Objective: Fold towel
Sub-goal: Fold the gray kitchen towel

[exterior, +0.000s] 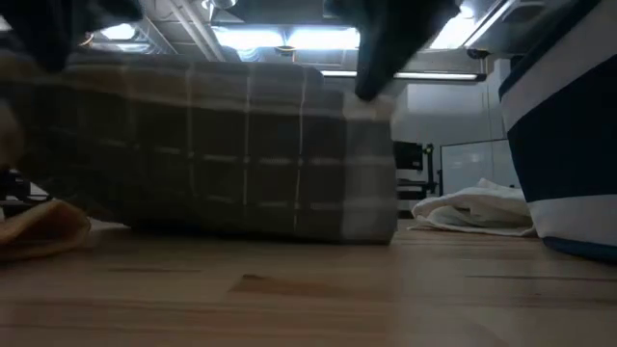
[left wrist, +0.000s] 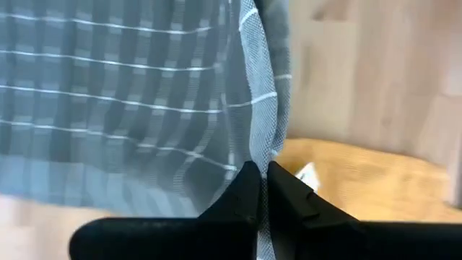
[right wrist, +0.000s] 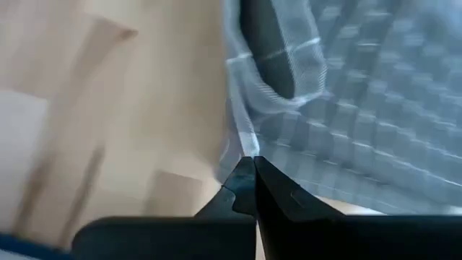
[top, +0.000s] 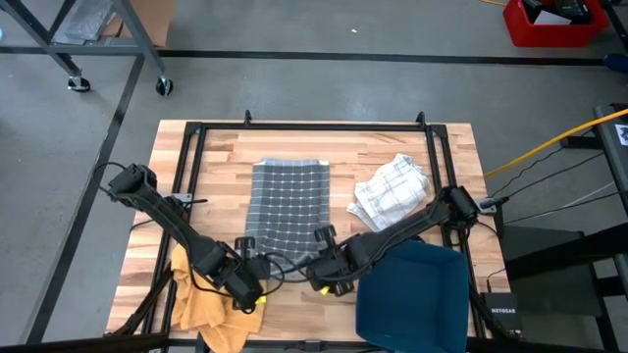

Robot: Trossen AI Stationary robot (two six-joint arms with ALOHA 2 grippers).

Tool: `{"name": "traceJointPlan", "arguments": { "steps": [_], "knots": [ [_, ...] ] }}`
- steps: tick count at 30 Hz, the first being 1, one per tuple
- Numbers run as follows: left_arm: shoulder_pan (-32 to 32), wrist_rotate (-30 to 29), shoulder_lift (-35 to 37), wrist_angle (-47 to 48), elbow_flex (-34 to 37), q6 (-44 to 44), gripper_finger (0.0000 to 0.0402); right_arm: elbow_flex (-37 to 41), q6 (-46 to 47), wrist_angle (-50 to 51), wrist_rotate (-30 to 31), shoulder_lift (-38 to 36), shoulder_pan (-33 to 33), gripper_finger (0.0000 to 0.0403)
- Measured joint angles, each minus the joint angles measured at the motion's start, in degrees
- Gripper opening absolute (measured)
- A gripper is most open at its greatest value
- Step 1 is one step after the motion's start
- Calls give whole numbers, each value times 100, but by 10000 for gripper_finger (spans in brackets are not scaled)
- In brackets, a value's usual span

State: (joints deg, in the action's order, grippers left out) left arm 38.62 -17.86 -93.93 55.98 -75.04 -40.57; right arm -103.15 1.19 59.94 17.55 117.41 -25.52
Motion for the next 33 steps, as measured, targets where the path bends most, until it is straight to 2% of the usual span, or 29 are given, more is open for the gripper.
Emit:
{"name": "traceJointPlan", "arguments": {
  "steps": [5, 12, 24, 33],
  "knots": [
    [-102, -682, 9, 706, -282, -349, 2, -515, -37, 533, 595, -7, 36, 0],
    [-306, -1314, 9, 1232, -445, -607, 1, -945, -37, 939, 904, -16, 426, 0],
    [-1054, -2242, 9, 1857, -445, -361, 1, -992, 457, 1235, 710, -20, 1330, 0],
    [-1785, -2267, 7, 1481, 58, 207, 6, -417, 467, 1123, 351, -23, 1734, 2]
  ]
}}
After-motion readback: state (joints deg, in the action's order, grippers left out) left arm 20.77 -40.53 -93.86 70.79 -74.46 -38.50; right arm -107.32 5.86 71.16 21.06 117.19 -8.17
